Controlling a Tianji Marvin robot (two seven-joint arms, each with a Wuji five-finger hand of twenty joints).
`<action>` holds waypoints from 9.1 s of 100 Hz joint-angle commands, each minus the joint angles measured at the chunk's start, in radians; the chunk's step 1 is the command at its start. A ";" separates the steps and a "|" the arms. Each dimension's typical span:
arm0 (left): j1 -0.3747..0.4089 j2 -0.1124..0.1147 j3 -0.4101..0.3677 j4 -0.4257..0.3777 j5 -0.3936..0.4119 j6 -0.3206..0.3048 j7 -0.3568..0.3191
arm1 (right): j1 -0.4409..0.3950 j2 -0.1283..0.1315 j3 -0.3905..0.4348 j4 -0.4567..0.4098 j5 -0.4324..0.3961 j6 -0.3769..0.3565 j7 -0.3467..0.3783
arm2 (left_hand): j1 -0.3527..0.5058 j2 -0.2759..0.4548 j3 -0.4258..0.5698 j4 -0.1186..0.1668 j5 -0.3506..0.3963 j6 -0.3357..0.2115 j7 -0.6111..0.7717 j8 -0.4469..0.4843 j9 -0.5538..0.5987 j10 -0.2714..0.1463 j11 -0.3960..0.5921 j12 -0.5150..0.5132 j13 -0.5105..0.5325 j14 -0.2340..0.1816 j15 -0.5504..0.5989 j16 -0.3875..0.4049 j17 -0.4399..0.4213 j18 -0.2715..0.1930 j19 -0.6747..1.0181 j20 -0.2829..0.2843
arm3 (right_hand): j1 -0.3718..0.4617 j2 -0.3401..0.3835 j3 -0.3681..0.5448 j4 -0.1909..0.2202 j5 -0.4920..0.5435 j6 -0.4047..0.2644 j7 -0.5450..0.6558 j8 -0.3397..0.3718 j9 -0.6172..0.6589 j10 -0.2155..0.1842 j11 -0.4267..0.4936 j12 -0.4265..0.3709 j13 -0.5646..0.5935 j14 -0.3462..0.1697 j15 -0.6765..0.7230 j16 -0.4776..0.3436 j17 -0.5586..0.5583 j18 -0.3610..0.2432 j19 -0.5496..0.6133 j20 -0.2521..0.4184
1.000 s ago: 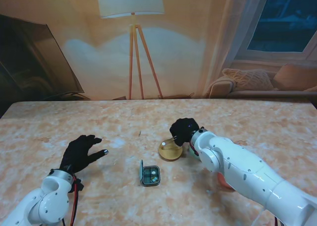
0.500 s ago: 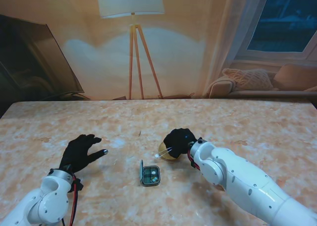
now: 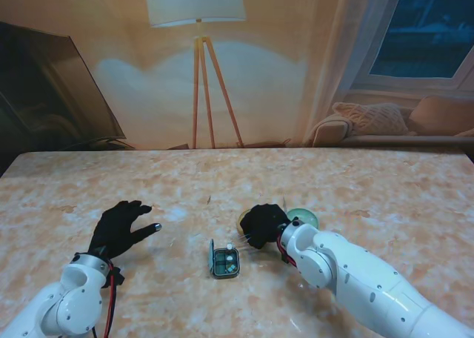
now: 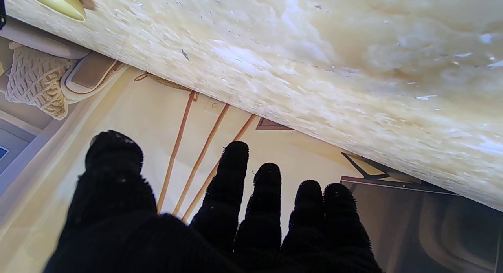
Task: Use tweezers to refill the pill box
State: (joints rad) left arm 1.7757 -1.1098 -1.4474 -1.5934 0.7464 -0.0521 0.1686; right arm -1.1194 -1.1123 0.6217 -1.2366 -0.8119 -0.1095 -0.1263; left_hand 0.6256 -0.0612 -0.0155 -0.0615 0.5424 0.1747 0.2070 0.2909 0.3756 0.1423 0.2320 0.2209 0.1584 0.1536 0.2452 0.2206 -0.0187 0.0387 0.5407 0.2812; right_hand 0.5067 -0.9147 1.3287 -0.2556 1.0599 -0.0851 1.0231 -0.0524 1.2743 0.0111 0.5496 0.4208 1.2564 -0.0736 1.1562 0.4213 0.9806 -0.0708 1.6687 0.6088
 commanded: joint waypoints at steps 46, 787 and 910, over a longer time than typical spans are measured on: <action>0.000 -0.002 0.006 0.003 -0.001 -0.003 -0.007 | -0.038 0.008 0.029 -0.039 -0.016 -0.004 0.048 | -0.017 0.019 -0.016 0.016 0.010 0.001 -0.015 -0.009 -0.001 -0.010 -0.001 -0.004 0.008 -0.014 -0.011 -0.012 -0.009 -0.042 0.016 0.008 | 0.025 0.010 0.062 0.023 0.044 -0.035 0.043 -0.001 0.071 0.138 0.015 0.017 0.011 0.081 0.054 0.003 0.030 -0.244 0.069 -0.008; -0.220 0.052 0.503 0.250 0.128 -0.144 -0.066 | -0.507 0.035 0.591 -0.561 -0.155 0.026 0.059 | 0.001 -0.194 0.027 0.010 -0.158 0.120 -0.074 0.056 -0.064 0.100 0.056 0.040 0.001 0.117 0.075 0.034 0.030 0.067 0.118 0.058 | -0.337 0.483 -0.649 0.210 -0.274 0.161 -0.650 0.338 -0.459 0.120 -0.163 -0.039 -0.650 0.158 -0.685 -0.104 -0.673 0.171 -0.726 -0.346; -0.205 0.055 0.482 0.240 0.128 -0.150 -0.082 | -0.216 -0.097 0.089 -0.207 0.278 0.037 -0.126 | -0.025 -0.199 0.074 0.008 -0.178 0.098 0.041 0.100 -0.043 0.081 0.058 0.046 0.003 0.102 0.067 0.033 0.023 0.053 0.114 0.055 | 0.020 0.745 -0.894 0.302 0.006 0.057 -0.425 0.321 -0.172 0.051 -0.200 -0.069 -0.415 0.091 -0.712 -0.133 -0.608 0.056 -0.615 -0.306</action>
State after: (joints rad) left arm 1.5353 -1.0499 -0.9826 -1.3867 0.8739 -0.1984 0.1294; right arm -1.3276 -1.1930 0.7200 -1.4532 -0.5428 -0.0659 -0.2677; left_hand 0.6133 -0.2637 0.0355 -0.0606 0.3440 0.3042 0.1585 0.3573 0.2652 0.2903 0.2382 0.2424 0.1044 0.3152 0.2342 0.2199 -0.0776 0.1795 0.4961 0.2768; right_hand 0.5072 -0.1817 0.4425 0.0123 1.0280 -0.0317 0.5796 0.2721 1.0732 0.0522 0.3401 0.3427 0.8305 0.0408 0.4373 0.2967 0.3905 0.0363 1.0345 0.2839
